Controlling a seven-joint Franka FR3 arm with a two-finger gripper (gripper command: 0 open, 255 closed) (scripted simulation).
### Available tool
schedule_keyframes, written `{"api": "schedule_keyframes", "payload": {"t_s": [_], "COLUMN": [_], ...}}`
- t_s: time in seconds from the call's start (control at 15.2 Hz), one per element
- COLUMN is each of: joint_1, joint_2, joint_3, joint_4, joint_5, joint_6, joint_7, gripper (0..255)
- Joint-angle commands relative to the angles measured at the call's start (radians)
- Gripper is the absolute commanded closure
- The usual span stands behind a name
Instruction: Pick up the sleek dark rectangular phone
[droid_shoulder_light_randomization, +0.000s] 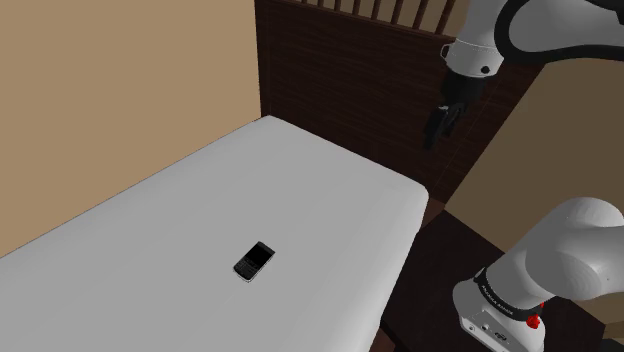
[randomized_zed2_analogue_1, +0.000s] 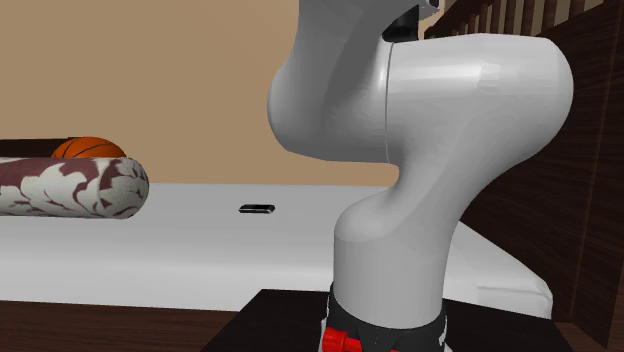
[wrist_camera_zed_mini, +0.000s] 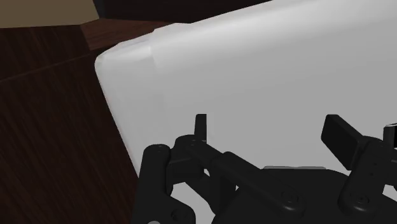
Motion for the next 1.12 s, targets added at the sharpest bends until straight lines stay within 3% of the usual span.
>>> {"api": "schedule_keyframes", "payload": {"t_s": [0.0,0.53,1.06], "joint_1": [0.0,0.014,0.013], "joint_2": [0.0,0.043,0.222], "joint_3": [0.0,0.184,0.379], "joint_4": [0.0,-0.104,-0.101], "joint_5": [0.0,0.171,0.313], "joint_6": [0.0,0.135,0.329], "joint_7": [0.0,0.346,0.683], "gripper": [0,0,0]}}
